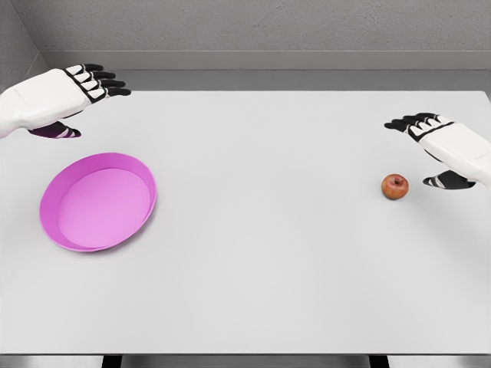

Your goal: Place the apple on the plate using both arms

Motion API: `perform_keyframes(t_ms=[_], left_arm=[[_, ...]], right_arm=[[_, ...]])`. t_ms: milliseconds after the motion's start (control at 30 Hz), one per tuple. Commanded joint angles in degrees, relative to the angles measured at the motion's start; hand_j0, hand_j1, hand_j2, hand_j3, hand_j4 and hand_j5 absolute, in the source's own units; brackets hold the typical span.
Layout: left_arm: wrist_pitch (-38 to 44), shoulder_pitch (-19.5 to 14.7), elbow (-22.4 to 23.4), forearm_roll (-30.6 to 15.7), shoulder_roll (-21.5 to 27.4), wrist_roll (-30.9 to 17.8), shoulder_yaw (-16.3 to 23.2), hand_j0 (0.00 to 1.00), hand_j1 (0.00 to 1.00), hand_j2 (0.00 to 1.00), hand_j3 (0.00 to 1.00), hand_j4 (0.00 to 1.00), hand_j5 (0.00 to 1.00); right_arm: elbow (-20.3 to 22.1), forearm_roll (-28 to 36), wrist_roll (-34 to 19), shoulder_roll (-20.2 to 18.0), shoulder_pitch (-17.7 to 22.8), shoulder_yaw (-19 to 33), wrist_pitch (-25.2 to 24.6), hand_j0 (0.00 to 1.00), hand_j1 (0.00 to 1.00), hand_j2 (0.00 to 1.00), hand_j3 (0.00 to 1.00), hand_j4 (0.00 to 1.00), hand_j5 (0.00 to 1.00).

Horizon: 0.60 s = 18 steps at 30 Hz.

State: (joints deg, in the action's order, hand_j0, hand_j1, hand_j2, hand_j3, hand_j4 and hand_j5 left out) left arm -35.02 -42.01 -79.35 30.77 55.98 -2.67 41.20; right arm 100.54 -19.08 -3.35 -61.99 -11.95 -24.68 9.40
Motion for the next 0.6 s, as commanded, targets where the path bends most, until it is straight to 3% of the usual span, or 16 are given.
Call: perform_keyframes(t_ms=[0,233,333,467,567], left_arm=[[0.02,0.00,-0.10,-0.36,0.09,0.03,-0.07,1.00,1.00,1.00,1.00,1.00,1.00],[0.02,0.00,-0.19,-0.36,0.09,0.03,0.02,1.00,1.00,1.00,1.00,1.00,1.00],[0.02,0.09,-0.27,-0.28,0.09,0.03,0.02,1.00,1.00,1.00,1.00,1.00,1.00],[0.02,0.00,-0.36,-0.28,0.00,-2.60,0.11,1.00,1.00,1.00,1.00,1.00,1.00],[0.02,0.00,-0.36,-0.28,0.00,-2.78,0.11,1.00,1.00,1.00,1.00,1.00,1.00]], right_arm=[[0.09,0.00,0.01,-0.06,0.00,-0.02,0.00,1.00,1.00,1.00,1.00,1.00,1.00],[0.00,0.36,-0.08,0.46,-0.35,-2.57,-1.05,1.00,1.00,1.00,1.00,1.00,1.00],[0.00,0.36,-7.45,1.08,-2.37,-4.14,-6.06,1.00,1.00,1.00,1.00,1.00,1.00],[-0.17,0.44,-15.37,3.98,-11.25,-13.46,-12.30,1.00,1.00,1.00,1.00,1.00,1.00],[-0.70,0.53,-18.09,4.68,-13.27,-15.49,-13.44,1.00,1.00,1.00,1.00,1.00,1.00]])
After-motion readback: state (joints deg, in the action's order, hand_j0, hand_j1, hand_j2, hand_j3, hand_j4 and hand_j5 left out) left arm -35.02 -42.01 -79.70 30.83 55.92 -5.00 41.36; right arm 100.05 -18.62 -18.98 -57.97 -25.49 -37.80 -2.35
